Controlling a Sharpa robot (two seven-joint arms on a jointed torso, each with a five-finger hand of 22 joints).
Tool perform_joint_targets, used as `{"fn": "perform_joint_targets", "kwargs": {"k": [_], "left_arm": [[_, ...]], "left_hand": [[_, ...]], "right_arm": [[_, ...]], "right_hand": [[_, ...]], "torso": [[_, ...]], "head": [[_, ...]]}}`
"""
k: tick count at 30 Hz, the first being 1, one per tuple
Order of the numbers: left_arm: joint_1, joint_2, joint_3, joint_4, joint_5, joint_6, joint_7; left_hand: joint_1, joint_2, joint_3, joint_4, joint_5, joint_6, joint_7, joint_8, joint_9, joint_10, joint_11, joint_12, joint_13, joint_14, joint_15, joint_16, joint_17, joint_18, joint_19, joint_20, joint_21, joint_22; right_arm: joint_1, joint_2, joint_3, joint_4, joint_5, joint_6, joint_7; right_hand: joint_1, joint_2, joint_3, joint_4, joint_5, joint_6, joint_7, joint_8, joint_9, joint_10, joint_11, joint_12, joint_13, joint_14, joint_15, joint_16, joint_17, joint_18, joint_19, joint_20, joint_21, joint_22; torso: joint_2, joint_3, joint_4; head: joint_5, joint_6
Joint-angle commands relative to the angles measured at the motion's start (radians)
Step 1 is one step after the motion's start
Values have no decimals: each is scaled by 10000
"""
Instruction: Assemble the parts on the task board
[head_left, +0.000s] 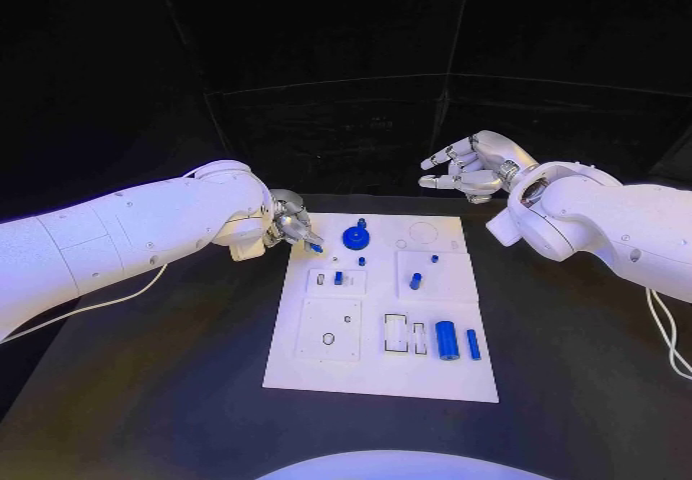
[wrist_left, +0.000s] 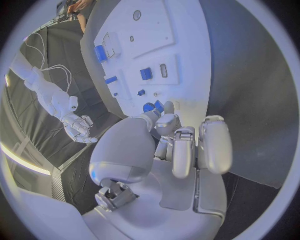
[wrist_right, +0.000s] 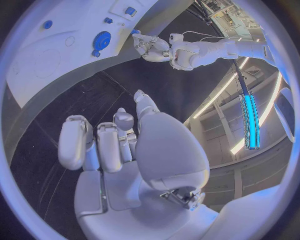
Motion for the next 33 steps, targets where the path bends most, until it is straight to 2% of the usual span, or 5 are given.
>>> {"fn": "perform_joint_targets", "kwargs": {"k": [1,6,9,20,33], "left_arm": [[-18,-64,-16,136,-201,-553,254],[-81,-163,-60,316,-210,-637,269],[-123,-228,-99,444,-212,-682,264],[-239,-393,-173,821,-213,-727,157],[-410,-670,-201,1298,-209,-883,-130]], "left_hand": [[103,-259,871,-824,37,-80,-9,37,-5,-102,-16,-79,-89,1038,-59,31,2634,-30,57,-44,-39,19],[163,-543,1183,-1071,38,-85,-2,14,-30,-90,-13,-149,-169,1038,-57,31,2634,-32,62,-44,-35,37],[143,-612,1277,-1115,38,-73,-1,5,-43,-84,-11,-170,-196,1038,-53,31,2634,-34,64,-42,-33,44],[58,-708,1466,-1159,38,-22,1,-4,-67,-43,-9,-177,-208,1038,-49,31,2634,-34,66,-37,-33,52],[16,-710,1618,-1186,40,18,3,15,-67,17,-12,-152,-183,1038,-51,31,2634,-34,70,-37,-32,58]], "right_arm": [[22,-7,6,14,27,-53,55],[22,-20,6,20,27,-59,53],[22,-24,6,24,27,-61,54],[22,-27,6,27,28,-64,61],[22,-43,6,33,28,-68,68]], "right_hand": [[-47,35,-50,25,66,-72,-10,67,-6,-61,14,-51,-19,523,-62,-45,543,129,1,8,-36,-19],[-47,37,-51,26,67,-72,-10,67,-6,-58,14,-47,-15,523,-62,-47,541,127,5,8,-32,-12],[-47,37,-51,26,67,-72,-10,67,-6,-58,14,-47,-15,523,-62,-47,541,127,5,8,-32,-12],[-47,37,-51,26,67,-72,-10,67,-6,-58,14,-47,-15,523,-62,-47,541,127,5,8,-32,-12],[-47,37,-51,26,67,-72,-10,67,-6,-58,14,-47,-15,523,-62,-47,541,127,5,8,-32,-12]], "torso": [[16,0,-29],[16,5,-16],[16,3,-10],[15,4,-19],[12,4,-3]], "head": [[6,11],[10,-1],[7,3],[61,-24],[62,-58]]}}
